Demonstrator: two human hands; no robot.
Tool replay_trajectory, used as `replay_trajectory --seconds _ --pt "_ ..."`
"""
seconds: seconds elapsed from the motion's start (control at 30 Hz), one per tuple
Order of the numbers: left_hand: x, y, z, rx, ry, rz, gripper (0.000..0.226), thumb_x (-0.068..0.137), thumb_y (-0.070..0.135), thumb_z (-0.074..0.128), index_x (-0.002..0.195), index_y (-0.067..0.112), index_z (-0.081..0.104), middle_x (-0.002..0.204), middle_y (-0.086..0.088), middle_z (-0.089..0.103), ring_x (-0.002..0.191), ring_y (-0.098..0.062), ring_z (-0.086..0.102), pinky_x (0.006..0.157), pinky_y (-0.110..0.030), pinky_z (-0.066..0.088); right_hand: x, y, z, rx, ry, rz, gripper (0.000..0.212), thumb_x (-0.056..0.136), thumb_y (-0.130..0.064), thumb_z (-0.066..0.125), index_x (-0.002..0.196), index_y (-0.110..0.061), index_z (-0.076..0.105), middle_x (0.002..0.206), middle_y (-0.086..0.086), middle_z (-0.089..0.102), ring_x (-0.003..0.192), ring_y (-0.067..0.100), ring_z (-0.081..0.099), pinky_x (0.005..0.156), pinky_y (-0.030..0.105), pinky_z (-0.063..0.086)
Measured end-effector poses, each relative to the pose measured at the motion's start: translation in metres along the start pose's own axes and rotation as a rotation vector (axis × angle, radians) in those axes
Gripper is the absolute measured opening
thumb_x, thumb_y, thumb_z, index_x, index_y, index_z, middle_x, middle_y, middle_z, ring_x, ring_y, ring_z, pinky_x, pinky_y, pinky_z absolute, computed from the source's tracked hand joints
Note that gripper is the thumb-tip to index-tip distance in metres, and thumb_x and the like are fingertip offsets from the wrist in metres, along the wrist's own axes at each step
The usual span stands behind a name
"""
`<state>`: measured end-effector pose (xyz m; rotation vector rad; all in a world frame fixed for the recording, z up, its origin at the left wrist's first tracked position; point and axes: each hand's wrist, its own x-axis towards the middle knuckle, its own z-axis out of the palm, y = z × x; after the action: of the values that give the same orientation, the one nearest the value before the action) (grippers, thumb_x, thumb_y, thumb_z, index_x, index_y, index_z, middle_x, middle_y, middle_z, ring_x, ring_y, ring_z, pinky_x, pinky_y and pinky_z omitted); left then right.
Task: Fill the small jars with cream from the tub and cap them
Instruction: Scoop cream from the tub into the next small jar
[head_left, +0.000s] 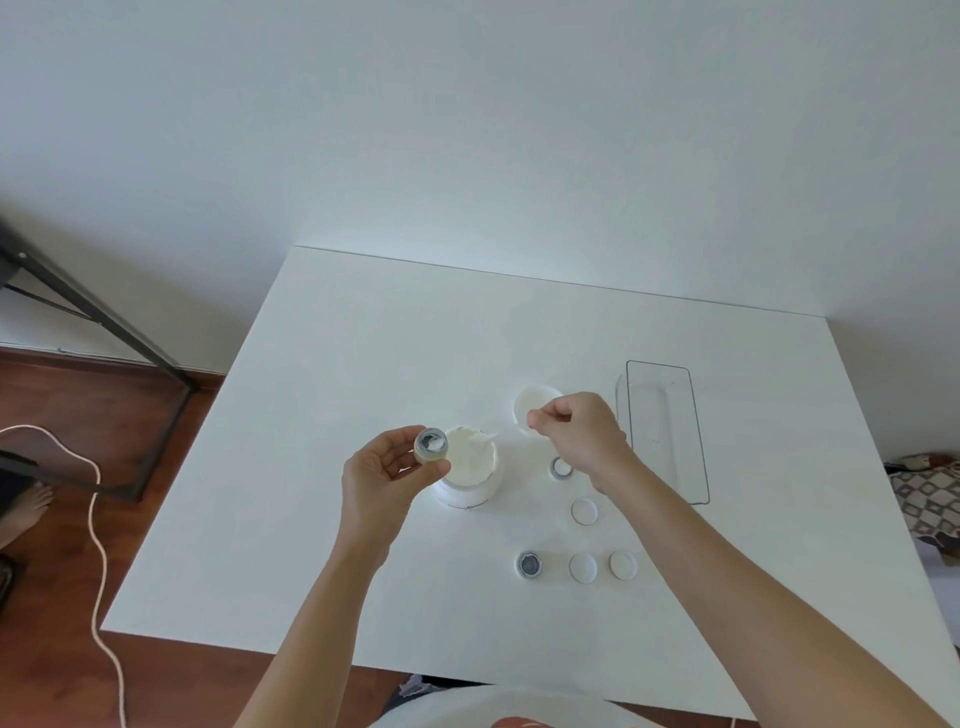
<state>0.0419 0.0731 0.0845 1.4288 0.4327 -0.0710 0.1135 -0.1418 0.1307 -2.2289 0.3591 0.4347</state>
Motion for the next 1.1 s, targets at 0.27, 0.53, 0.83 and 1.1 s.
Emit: replay_trajectory --seconds 0.27,0.53,0.83,1.1 --pt "0.001 0.005 0.016 0.000 -0.069 0.011 0.037 0.072 -0.005 0.084 0.101 0.016 0.075 0.092 0.001 0.080 0.082 -0.009 0.073 0.073 -0.016 0.055 -0.023 -0.029 -0.021 0.178 -0.028 -0.076 0.022 0.088 -0.029 0.065 0.082 -0.009 0.071 0.080 0.011 0.067 0.079 0.020 0.059 0.104 0.051 0.038" --pt "0.000 0.014 0.020 -0.046 -0.117 0.036 0.036 0.073 -0.004 0.084 0.098 0.021 0.078 0.097 -0.005 0.080 0.089 -0.016 0.076 0.077 -0.020 0.057 -0.044 -0.034 -0.006 -0.052 0.236 -0.376 0.013 0.091 -0.027 0.061 0.081 -0.023 0.067 0.081 -0.010 0.051 0.079 0.006 0.048 0.084 0.030 0.021" --pt "-0.001 0.017 0.020 -0.052 -0.149 0.032 0.034 0.075 -0.003 0.084 0.097 0.023 0.079 0.101 -0.002 0.080 0.093 -0.015 0.075 0.081 -0.020 0.057 -0.054 -0.008 0.002 -0.392 0.564 -0.978 0.010 0.085 -0.015 0.070 0.077 -0.021 0.071 0.077 -0.002 0.053 0.076 0.013 0.045 0.077 0.030 0.017" --pt "0.003 0.017 0.018 -0.068 -0.136 0.029 0.034 0.074 -0.005 0.083 0.103 0.013 0.077 0.100 -0.006 0.080 0.093 -0.019 0.076 0.079 -0.020 0.057 -0.054 0.016 0.000 -0.602 0.701 -1.232 0.027 0.075 0.000 0.072 0.087 -0.024 0.074 0.072 -0.008 0.053 0.082 0.013 0.046 0.074 0.034 0.018"
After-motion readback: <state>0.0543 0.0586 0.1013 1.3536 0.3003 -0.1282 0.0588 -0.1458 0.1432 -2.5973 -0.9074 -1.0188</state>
